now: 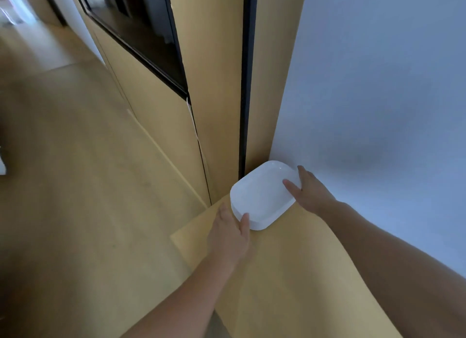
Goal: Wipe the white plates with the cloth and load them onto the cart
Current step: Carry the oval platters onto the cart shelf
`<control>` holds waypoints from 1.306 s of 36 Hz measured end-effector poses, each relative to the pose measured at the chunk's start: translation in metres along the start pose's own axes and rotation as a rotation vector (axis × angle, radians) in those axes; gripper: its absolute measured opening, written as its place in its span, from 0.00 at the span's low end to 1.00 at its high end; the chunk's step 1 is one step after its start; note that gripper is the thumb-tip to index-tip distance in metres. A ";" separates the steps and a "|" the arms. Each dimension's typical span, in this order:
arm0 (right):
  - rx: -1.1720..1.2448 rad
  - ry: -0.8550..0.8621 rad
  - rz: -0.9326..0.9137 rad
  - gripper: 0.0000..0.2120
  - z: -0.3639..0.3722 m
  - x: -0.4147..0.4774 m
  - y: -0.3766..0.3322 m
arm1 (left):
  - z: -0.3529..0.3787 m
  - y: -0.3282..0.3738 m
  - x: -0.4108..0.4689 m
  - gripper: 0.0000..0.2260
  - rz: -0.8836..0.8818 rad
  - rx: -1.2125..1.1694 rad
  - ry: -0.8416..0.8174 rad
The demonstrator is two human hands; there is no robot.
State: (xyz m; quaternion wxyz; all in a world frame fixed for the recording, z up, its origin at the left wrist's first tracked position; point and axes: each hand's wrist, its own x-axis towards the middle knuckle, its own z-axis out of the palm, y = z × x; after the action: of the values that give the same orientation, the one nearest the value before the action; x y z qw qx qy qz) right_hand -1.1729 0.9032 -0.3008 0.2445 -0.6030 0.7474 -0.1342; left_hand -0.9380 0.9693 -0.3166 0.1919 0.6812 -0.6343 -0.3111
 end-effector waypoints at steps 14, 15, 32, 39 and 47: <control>0.254 -0.034 0.034 0.32 0.029 0.053 0.019 | 0.045 0.012 0.020 0.30 -0.065 -0.146 0.020; 0.280 -0.039 0.038 0.32 0.030 0.054 0.020 | 0.046 0.011 0.021 0.30 -0.064 -0.156 0.020; 0.521 0.021 0.142 0.31 0.050 0.025 0.030 | 0.045 -0.006 0.033 0.31 -0.096 -0.391 0.010; 0.592 0.073 0.184 0.28 0.055 0.015 0.020 | 0.045 0.001 0.035 0.33 -0.133 -0.495 0.056; 0.641 0.174 0.197 0.24 0.030 -0.021 -0.006 | 0.019 0.011 0.025 0.32 -0.140 -0.564 0.061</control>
State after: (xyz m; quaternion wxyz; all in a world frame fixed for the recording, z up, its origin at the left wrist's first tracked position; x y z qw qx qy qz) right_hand -1.1493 0.9245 -0.3187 0.3686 -0.4066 0.7399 -0.3890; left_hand -0.9591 0.9457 -0.3276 0.3708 0.6522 -0.4679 -0.4672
